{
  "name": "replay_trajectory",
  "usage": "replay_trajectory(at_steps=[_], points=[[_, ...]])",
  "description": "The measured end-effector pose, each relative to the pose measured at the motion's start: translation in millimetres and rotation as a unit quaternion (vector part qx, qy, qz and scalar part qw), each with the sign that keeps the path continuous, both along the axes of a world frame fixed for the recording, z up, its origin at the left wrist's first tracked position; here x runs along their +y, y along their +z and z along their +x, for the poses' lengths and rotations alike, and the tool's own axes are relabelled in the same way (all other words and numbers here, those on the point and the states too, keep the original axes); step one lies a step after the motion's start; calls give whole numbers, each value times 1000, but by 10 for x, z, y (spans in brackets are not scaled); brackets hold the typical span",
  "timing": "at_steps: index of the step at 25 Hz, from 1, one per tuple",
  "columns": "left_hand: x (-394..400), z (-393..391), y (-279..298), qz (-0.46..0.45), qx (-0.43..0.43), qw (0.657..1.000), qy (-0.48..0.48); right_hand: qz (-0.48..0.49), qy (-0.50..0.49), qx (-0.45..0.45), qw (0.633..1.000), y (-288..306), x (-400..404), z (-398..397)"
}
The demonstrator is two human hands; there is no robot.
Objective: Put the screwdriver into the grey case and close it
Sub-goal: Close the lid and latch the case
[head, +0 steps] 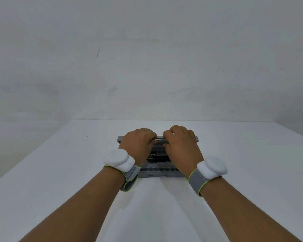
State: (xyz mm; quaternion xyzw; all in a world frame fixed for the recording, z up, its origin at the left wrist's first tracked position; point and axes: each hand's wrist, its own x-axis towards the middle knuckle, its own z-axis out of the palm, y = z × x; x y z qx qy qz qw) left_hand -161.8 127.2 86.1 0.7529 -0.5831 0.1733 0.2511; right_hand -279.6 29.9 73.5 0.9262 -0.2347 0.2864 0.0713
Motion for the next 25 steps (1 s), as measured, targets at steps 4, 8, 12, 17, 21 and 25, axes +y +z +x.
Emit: replay_trajectory(at_steps=[4,8,12,17,21,25], points=[[47,19,-84,-22,28,999,2,8,-4,15,1000,-12,7,18],[76,14,-130,-15,31,999,-13,27,19,30,999,-17,19,-3],[81,2,-195,3,33,999,-19,43,40,49,997,-59,30,-34],[102,-8,-336,37,41,998,-19,69,44,69,994,-172,37,-63],[114,-22,-420,81,56,994,-38,75,42,86,993,-282,51,-95],[129,-41,-489,101,47,993,-41,75,42,99,991,-357,73,-113]])
